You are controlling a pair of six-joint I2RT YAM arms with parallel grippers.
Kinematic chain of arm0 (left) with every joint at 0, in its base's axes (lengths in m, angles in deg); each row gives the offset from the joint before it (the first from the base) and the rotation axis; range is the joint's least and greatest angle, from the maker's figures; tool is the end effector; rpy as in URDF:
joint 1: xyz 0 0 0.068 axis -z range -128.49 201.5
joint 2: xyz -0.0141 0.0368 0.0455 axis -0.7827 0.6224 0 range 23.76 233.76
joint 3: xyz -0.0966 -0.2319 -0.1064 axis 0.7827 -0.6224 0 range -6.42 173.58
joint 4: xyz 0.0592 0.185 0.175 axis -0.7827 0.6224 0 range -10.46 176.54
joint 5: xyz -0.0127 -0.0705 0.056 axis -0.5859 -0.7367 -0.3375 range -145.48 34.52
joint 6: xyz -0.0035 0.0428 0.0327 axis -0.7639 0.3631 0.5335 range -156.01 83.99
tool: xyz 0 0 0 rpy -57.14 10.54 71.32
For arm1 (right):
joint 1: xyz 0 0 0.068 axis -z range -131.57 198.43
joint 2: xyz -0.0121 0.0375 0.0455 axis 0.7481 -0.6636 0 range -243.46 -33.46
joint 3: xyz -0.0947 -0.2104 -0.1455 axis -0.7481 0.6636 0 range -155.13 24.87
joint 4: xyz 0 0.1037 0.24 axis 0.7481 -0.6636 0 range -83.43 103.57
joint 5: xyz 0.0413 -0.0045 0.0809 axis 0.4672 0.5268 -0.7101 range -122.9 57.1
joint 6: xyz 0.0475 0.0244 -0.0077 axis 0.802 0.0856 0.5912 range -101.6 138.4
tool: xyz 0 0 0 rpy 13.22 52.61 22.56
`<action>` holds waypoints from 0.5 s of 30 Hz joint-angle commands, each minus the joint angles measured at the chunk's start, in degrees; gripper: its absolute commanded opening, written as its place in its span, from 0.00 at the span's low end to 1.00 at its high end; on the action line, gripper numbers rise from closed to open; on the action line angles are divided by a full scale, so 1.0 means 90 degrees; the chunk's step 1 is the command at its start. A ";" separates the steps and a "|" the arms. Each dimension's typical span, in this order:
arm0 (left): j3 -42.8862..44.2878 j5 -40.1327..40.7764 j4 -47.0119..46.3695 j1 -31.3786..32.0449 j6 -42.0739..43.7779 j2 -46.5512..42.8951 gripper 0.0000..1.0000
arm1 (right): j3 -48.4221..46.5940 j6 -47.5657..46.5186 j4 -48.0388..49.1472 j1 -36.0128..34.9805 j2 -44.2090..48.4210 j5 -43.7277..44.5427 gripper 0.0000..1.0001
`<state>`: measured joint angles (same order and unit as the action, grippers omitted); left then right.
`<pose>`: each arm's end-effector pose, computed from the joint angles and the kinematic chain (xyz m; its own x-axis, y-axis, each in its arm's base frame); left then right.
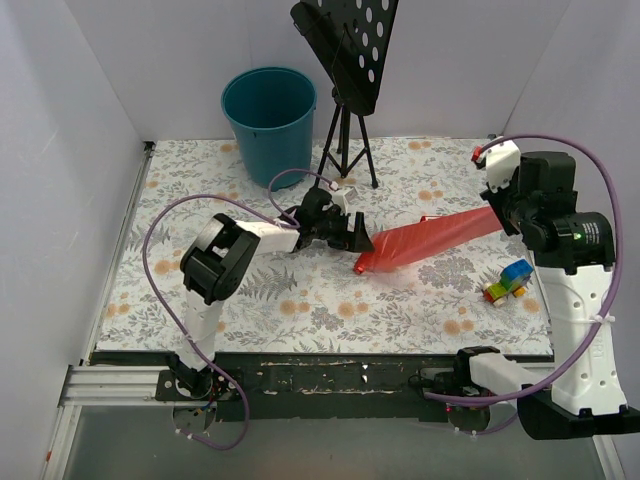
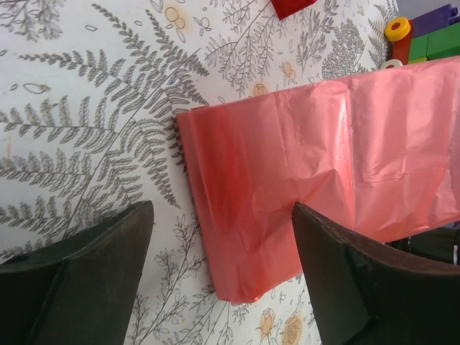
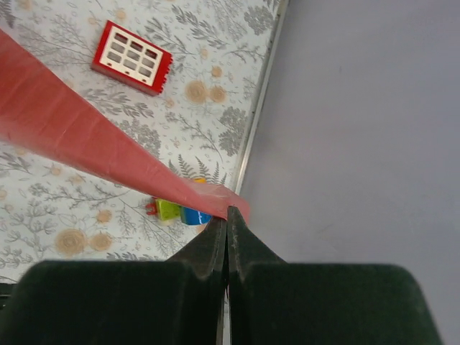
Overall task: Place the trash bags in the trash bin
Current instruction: Unfold the trash bag at the center of the board.
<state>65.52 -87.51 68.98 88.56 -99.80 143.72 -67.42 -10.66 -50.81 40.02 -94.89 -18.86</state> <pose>0.3422 -0.2820 0.1368 -0.9741 -0.2176 -0.0612 -0.0615 0.5155 -0.8547 0.1634 0.0155 0.4625 -0.5059 -0.5510 -0.6637 -0.2143 0.8256 -0.5220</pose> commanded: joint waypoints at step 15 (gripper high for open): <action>-0.0084 0.0482 0.0929 0.0482 -0.0188 0.0850 0.76 | 0.0459 -0.0355 0.0220 0.0358 0.0985 0.2014 0.01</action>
<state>67.16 -87.44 65.72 91.19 -102.14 146.25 -65.34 -13.50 -50.59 42.84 -87.41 -3.32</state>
